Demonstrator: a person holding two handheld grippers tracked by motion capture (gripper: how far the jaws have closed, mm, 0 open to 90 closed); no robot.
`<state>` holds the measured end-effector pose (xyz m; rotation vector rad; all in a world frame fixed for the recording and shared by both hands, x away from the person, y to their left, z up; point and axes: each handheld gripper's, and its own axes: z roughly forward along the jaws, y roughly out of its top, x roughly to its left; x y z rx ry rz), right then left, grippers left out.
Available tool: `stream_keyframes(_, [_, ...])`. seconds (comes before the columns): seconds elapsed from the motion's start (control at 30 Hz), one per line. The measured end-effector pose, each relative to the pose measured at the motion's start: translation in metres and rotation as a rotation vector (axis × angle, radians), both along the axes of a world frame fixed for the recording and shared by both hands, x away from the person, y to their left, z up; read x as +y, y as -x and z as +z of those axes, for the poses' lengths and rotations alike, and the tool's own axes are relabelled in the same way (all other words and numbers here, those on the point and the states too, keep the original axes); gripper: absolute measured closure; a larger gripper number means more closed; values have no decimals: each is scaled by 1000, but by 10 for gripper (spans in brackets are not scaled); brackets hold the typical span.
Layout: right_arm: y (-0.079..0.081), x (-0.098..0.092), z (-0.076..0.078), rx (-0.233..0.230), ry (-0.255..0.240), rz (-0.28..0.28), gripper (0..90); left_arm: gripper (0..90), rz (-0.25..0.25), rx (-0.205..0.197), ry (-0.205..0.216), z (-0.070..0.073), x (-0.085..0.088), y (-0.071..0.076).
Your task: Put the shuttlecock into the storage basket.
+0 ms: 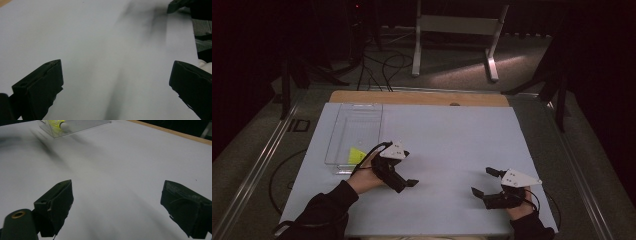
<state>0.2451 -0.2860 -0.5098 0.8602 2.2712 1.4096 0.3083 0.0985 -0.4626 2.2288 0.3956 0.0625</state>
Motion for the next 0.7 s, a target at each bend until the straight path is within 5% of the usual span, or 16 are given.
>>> stream_keyframes(0.7, [1,0,1,1,0,7,109,2,-46,37,-9,-27,15,40])
